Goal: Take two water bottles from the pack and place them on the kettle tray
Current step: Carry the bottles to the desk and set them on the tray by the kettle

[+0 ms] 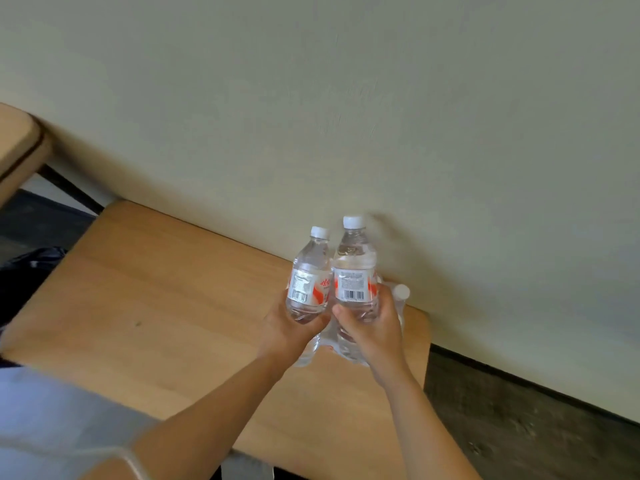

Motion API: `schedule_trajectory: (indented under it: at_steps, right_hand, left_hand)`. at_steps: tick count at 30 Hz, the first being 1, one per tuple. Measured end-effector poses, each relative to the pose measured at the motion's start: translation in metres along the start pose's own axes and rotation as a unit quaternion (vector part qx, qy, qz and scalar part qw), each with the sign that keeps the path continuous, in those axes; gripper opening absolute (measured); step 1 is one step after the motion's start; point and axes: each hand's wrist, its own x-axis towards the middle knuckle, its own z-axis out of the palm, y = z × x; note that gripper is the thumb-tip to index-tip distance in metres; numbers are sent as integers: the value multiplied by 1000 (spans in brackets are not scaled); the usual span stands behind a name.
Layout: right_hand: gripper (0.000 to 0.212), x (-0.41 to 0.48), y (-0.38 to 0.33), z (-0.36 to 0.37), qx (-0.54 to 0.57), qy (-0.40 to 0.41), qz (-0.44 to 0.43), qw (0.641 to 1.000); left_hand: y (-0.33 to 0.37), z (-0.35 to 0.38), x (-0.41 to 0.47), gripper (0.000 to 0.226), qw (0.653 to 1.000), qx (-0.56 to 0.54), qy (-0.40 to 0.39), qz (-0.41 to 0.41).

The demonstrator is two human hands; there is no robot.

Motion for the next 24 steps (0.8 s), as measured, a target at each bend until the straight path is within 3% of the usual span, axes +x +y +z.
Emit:
schedule_trajectory:
  at_steps: [6,11,17,24]
  right_hand:
    - [55,-39,-23,5,57,-81,27,995]
    - [76,-78,-51,45,86,-128,36,987]
    - [58,-132,-99,136,81,-209,25,974]
    - [49,-232,-138,273,60,-280,13,958]
  left_hand:
    - [-8,-45,-45,62,998,-10,29,-48]
    - [8,-110,-90,55,993,-41,98,-44]
    - [18,-213,-141,42,981,-83,175,-7]
    - [-18,-370,-225,48,966,-148,211,-5]
